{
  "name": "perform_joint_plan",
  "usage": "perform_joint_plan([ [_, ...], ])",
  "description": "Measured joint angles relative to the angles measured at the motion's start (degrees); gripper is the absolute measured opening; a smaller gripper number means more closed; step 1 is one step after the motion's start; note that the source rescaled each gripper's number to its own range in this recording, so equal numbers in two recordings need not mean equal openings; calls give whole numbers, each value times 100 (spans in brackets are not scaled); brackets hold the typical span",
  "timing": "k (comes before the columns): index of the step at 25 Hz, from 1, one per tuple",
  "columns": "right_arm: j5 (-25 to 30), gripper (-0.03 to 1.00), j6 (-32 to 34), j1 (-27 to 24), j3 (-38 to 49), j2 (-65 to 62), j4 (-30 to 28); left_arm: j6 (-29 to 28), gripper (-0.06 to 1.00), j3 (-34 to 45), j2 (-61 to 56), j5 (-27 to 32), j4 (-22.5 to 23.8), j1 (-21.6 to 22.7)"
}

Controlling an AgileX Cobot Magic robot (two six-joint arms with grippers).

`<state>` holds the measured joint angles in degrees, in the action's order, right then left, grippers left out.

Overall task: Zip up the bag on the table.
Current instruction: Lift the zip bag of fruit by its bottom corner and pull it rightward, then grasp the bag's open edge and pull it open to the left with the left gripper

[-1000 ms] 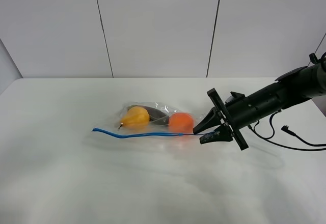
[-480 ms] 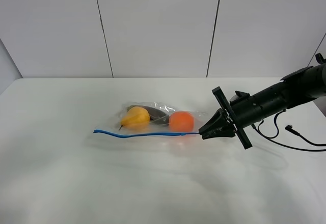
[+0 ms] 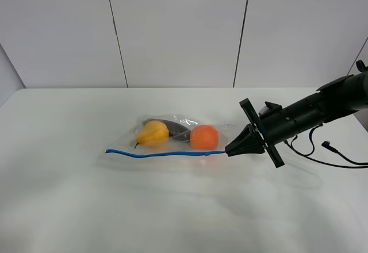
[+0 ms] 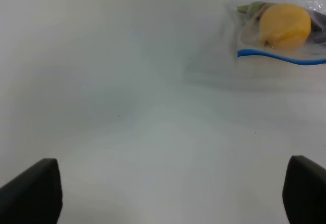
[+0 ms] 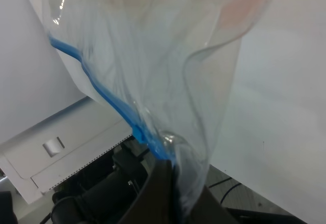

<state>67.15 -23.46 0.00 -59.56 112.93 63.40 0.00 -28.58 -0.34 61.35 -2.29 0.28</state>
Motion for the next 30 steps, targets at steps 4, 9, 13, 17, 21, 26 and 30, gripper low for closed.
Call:
perform_joint_plan([
  [4,50,0,-98,0,-243,0,-127,0,100,0,0,0,0,0],
  [9,181,0,-27,207,-833,-73,-138,0,100,0,0,0,0,0],
  [13,196,0,101,518,-1119,-99,-133,0,100,0,0,0,0,0],
  [17,198,0,162,566,-1218,-99,-138,0,100,0,0,0,0,0],
  [21,198,0,179,566,-1218,-99,-144,0,100,0,0,0,0,0],
  [26,198,0,179,566,-1218,-99,-144,0,100,0,0,-6,0,0],
  [30,198,0,179,566,-1218,-99,-144,0,100,0,0,-48,-4,0],
])
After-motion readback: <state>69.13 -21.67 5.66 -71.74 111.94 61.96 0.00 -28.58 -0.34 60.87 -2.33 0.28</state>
